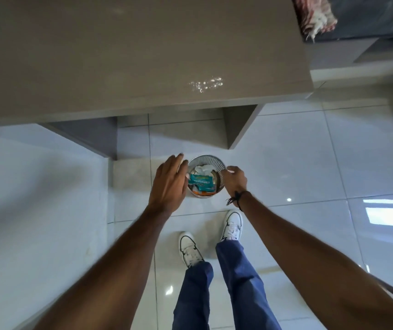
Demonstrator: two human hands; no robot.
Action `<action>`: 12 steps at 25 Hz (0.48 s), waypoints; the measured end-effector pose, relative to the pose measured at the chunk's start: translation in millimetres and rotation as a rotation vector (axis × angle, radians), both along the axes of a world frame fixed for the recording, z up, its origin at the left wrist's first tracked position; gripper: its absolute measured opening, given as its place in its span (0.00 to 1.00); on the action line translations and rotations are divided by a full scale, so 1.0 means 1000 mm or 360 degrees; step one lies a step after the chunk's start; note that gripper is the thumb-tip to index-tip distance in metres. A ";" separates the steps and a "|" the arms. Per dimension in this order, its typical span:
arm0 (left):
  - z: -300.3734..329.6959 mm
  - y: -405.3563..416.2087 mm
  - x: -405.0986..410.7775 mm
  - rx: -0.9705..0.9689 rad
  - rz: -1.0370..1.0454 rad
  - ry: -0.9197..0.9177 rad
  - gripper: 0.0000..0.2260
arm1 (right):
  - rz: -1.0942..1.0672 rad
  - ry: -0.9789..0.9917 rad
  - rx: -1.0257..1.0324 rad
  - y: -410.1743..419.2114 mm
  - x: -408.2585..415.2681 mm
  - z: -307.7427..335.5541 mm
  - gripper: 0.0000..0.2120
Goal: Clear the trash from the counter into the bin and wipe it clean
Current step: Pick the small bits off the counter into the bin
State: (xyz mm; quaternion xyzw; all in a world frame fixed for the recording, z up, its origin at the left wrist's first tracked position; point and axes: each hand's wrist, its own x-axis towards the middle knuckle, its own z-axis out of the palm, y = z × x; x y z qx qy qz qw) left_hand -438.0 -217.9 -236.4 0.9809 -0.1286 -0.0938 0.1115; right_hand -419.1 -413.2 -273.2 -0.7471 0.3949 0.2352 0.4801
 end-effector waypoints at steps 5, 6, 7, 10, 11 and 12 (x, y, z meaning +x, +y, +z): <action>0.107 -0.002 0.017 0.0094 -0.0067 -0.0232 0.25 | 0.0575 -0.0789 -0.0698 -0.016 -0.023 0.129 0.12; 0.130 -0.001 0.024 0.0137 -0.0086 -0.0263 0.27 | 0.0676 -0.0912 -0.0859 -0.021 -0.021 0.154 0.13; 0.153 -0.001 0.029 0.0186 -0.0103 -0.0304 0.30 | 0.0757 -0.1037 -0.1018 -0.027 -0.018 0.178 0.15; 0.198 -0.007 0.061 0.0159 -0.0072 -0.0358 0.33 | 0.0871 -0.1125 -0.1310 -0.041 0.011 0.227 0.23; 0.208 -0.008 0.072 0.0140 -0.0055 -0.0396 0.34 | 0.0906 -0.1170 -0.1377 -0.046 0.022 0.239 0.26; 0.220 -0.012 0.082 0.0149 -0.0035 -0.0436 0.34 | 0.0924 -0.1196 -0.1428 -0.050 0.033 0.254 0.28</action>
